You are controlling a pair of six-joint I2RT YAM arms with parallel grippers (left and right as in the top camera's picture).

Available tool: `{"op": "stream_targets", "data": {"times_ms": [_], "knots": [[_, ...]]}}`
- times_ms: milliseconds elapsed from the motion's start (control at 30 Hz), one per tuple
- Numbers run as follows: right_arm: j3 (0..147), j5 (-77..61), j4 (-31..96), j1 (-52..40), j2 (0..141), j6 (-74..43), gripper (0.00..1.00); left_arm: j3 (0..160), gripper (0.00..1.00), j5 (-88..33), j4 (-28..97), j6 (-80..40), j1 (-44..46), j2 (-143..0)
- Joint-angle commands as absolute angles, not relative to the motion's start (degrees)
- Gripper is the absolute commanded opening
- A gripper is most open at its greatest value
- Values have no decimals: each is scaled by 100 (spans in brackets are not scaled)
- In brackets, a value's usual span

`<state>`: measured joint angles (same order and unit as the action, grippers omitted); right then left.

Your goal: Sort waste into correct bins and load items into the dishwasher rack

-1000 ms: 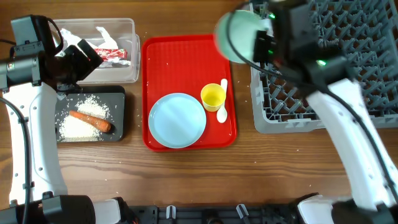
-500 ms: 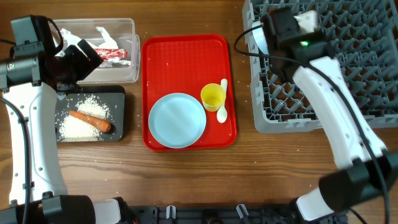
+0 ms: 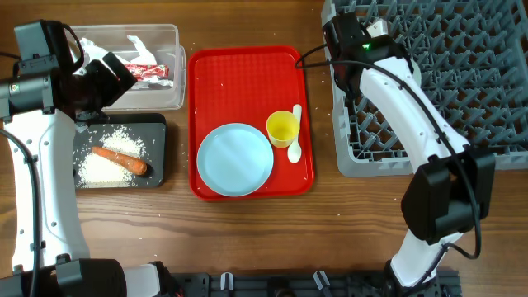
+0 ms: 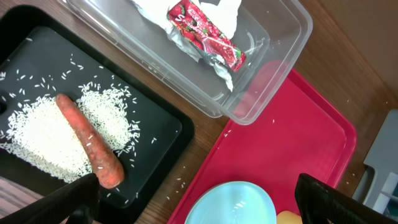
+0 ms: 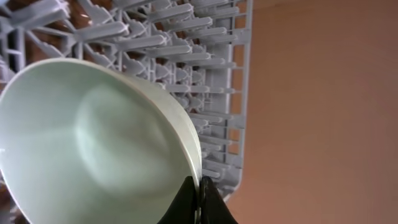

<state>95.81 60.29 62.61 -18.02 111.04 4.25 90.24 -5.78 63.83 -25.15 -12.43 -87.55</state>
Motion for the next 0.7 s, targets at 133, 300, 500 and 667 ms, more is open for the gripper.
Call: {"op": "stream_targets", "data": {"times_ms": [133,300,500,667], "knots": [[9590,6473,5918,-2206,11277,906,4,9032,100,-504,6370,-2423,-1221,-8777],[9572,6370,6029,-2344,11533,902,4,9032,100,-504,6370,-2423,-1221,-8777],[9502,8709,5690,-2324,11587,1210,4,9032,100,-504,6370,-2423,-1221,-8777],[9500,8145,5640,-2394,11587,1291,4,9032,100,-504,6370,-2423,-1221,-8777]]}}
